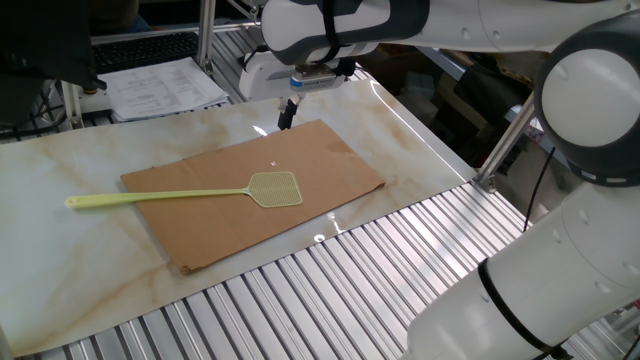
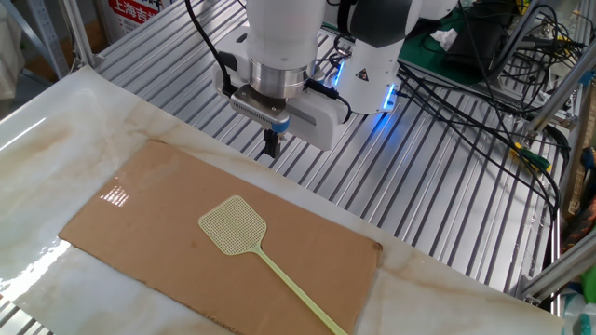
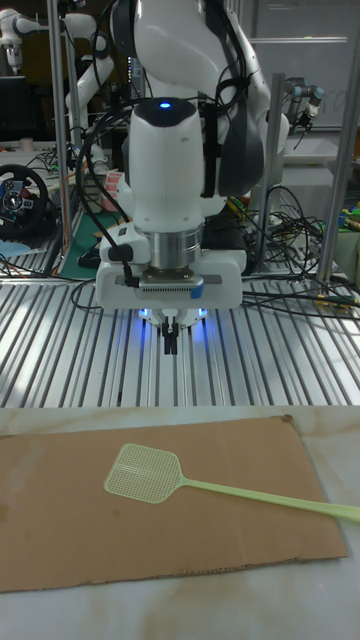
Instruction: Swat with a flyswatter
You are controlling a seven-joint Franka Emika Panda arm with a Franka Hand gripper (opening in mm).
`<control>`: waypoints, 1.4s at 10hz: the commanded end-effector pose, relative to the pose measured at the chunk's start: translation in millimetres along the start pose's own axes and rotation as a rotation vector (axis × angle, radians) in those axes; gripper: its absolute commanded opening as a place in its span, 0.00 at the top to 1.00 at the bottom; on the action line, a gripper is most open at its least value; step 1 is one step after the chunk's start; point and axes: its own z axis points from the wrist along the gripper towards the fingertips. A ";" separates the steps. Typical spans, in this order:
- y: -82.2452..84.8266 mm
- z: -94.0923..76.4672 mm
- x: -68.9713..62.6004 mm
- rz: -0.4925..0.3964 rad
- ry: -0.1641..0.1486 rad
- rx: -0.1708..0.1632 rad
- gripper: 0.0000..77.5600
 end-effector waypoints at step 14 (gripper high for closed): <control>37.9 -1.8 -13.0 0.871 0.099 0.028 1.00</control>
